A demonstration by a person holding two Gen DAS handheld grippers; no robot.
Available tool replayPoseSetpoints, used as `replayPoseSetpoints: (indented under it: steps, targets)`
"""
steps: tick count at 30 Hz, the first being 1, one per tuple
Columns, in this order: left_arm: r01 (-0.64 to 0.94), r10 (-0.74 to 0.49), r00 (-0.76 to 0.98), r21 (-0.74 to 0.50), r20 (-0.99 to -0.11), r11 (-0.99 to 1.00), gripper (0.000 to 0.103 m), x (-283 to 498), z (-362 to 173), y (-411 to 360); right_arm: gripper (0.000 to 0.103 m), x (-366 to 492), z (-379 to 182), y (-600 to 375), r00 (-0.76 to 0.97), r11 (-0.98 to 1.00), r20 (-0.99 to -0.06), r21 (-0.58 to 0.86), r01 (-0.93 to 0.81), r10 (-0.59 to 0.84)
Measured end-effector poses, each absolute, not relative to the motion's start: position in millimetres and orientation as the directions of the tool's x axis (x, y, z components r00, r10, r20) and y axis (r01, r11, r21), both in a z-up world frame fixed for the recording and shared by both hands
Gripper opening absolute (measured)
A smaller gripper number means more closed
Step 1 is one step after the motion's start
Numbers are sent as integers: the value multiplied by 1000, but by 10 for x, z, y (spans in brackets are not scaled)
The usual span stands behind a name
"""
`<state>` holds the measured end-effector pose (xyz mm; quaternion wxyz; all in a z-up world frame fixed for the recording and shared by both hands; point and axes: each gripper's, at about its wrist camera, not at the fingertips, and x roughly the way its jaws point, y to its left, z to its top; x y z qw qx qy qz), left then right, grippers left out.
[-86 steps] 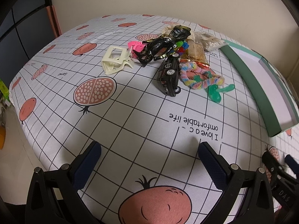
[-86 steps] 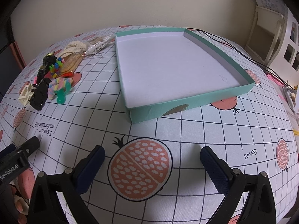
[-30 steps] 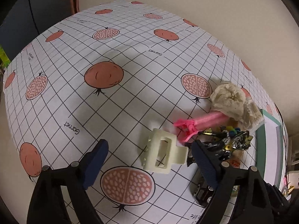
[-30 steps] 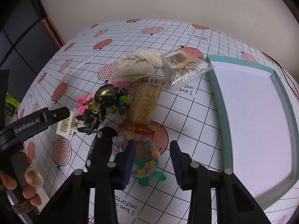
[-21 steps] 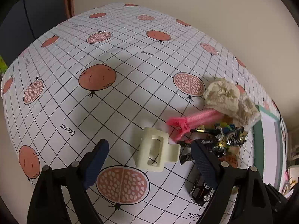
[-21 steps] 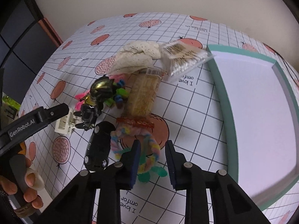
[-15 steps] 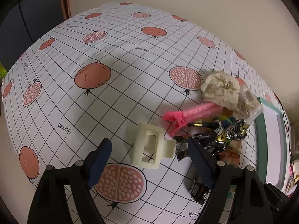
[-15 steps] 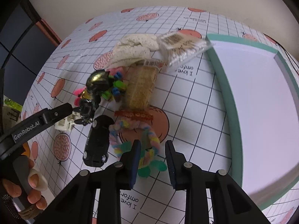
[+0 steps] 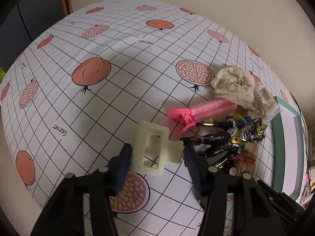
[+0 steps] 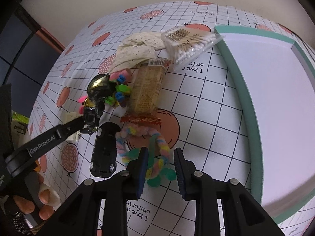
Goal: Organize objects
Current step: 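Grasp the cream hair claw clip with the left tool while the right tool grasps the rainbow bracelet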
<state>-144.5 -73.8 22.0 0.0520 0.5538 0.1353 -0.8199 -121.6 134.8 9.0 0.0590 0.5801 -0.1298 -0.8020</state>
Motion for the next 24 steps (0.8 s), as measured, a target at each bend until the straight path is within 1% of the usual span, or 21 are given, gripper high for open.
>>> replayPoseSetpoints:
  steps: [8, 11, 13, 15, 24]
  targets:
    - [235, 64, -384, -165, -921, -958, 50, -1445, 229, -756, 28, -1230, 40, 1415, -312, -936, -901, 342, -82, -302]
    - [236, 66, -384, -167, -921, -957, 50, -1447, 241, -775, 23, -1224, 43, 1436, -312, -928, -894, 363, -87, -321]
    - [235, 67, -383, -168, -921, -957, 50, -1441, 256, -785, 16, -1228, 49, 1438, -314, -921, -888, 379, -88, -336]
    - [237, 68, -383, -169, -921, -957, 50, -1439, 258, -790, 13, -1224, 63, 1423, -316, -919, -885, 386, -83, -343]
    - [241, 71, -405, -182, -912, -953, 49, -1412, 305, -810, 8, -1161, 240, 1429, -370, -908, -852, 415, -48, -370]
